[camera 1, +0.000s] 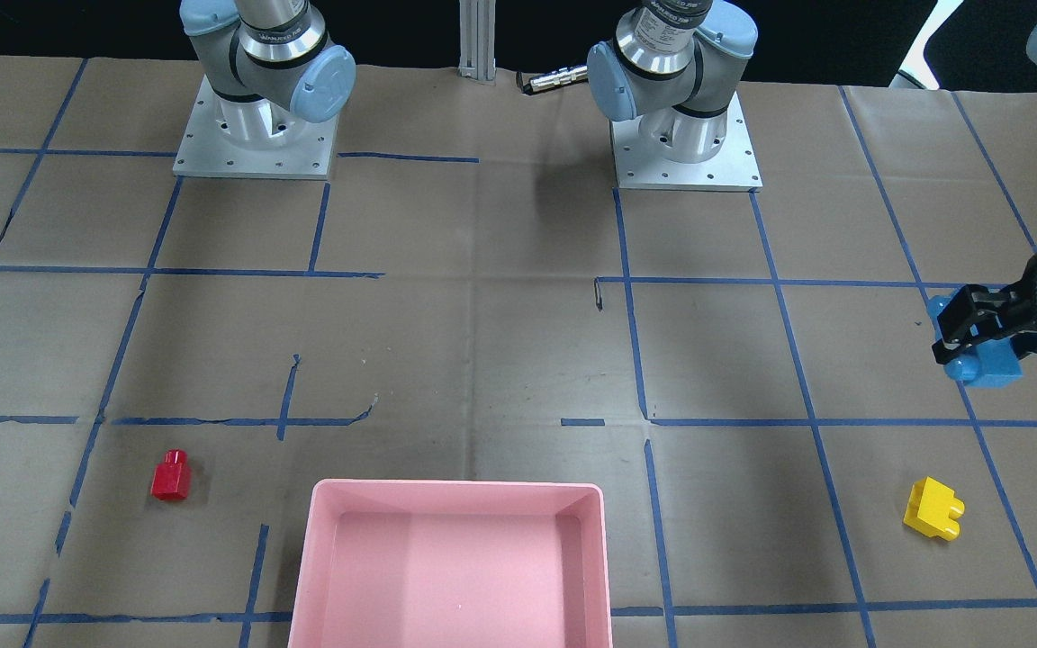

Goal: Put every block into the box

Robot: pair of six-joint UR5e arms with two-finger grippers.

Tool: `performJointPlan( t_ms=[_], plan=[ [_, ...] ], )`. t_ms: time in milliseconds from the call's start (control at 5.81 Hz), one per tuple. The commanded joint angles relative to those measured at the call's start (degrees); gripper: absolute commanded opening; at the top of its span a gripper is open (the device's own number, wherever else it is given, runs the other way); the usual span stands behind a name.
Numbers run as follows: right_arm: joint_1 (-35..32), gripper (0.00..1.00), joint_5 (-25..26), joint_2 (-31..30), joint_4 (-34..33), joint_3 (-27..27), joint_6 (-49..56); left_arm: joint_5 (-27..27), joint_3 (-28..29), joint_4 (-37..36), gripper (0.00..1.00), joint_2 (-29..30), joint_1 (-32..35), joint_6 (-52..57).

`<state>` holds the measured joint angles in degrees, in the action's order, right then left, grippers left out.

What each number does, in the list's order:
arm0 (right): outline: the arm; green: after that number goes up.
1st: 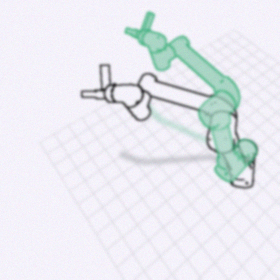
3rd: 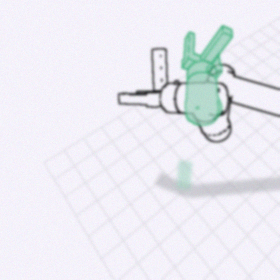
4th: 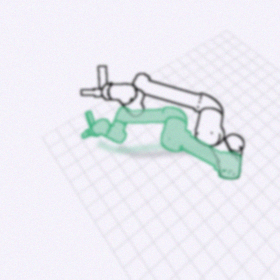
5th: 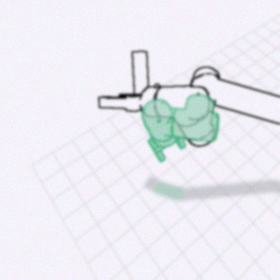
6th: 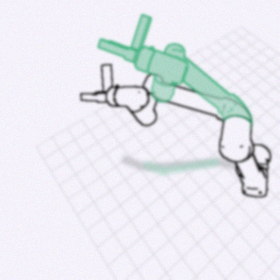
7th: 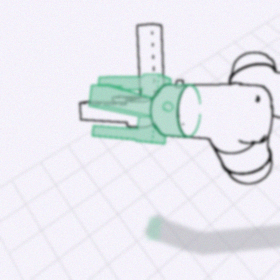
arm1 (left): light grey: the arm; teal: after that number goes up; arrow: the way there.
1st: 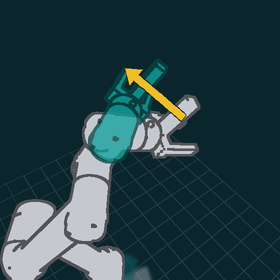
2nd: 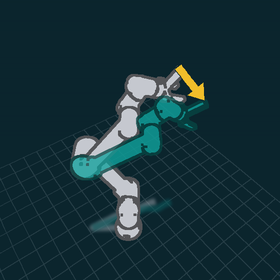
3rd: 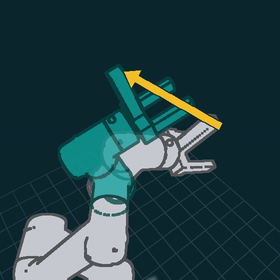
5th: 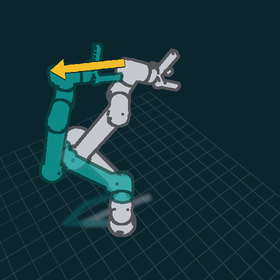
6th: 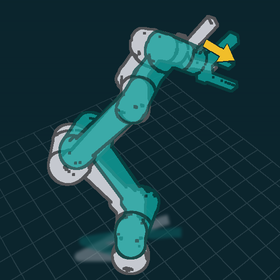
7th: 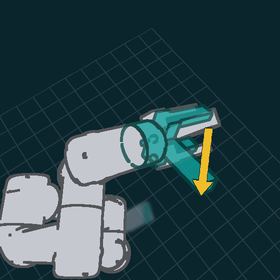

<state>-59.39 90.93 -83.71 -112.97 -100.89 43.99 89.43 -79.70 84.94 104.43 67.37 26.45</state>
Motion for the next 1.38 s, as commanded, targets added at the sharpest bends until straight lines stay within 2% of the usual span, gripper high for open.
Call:
performJointPlan(
  t_ms=[0,172,344,516,689,861,1033,1205],
  plan=[
    [-12.4,0.02,-5.8,-0.4,1.4,7.4,0.0,0.0,9.5,1.9,0.18,6.5,7.6,-9.1],
    [-16.0,0.01,-15.9,0.1,0.7,7.5,0.0,-0.1,14.6,3.9,0.18,9.5,11.9,-14.5],
    [-18.7,0.00,-31.0,2.7,0.0,7.6,0.5,0.4,18.1,5.0,0.18,11.3,16.0,-18.3],
    [-20.5,0.01,-37.2,5.3,-0.3,8.1,0.0,0.3,18.5,5.1,0.18,11.9,17.9,-20.4],
    [-22.2,0.01,-44.5,10.1,-0.6,11.6,0.2,0.3,18.4,5.2,0.18,12.9,19.1,-23.5],
    [-26.3,0.02,-45.6,17.1,-1.7,18.1,0.3,0.4,18.3,5.2,0.18,13.3,19.3,-23.7],
    [-29.2,0.23,-45.2,22.8,-1.7,23.9,0.4,-0.1,18.3,5.0,0.18,13.8,19.4,-24.0],
    [-29.7,0.99,-45.2,24.3,-1.1,26.1,0.3,-0.4,18.4,4.7,0.18,14.6,19.4,-25.3]
  ],
)
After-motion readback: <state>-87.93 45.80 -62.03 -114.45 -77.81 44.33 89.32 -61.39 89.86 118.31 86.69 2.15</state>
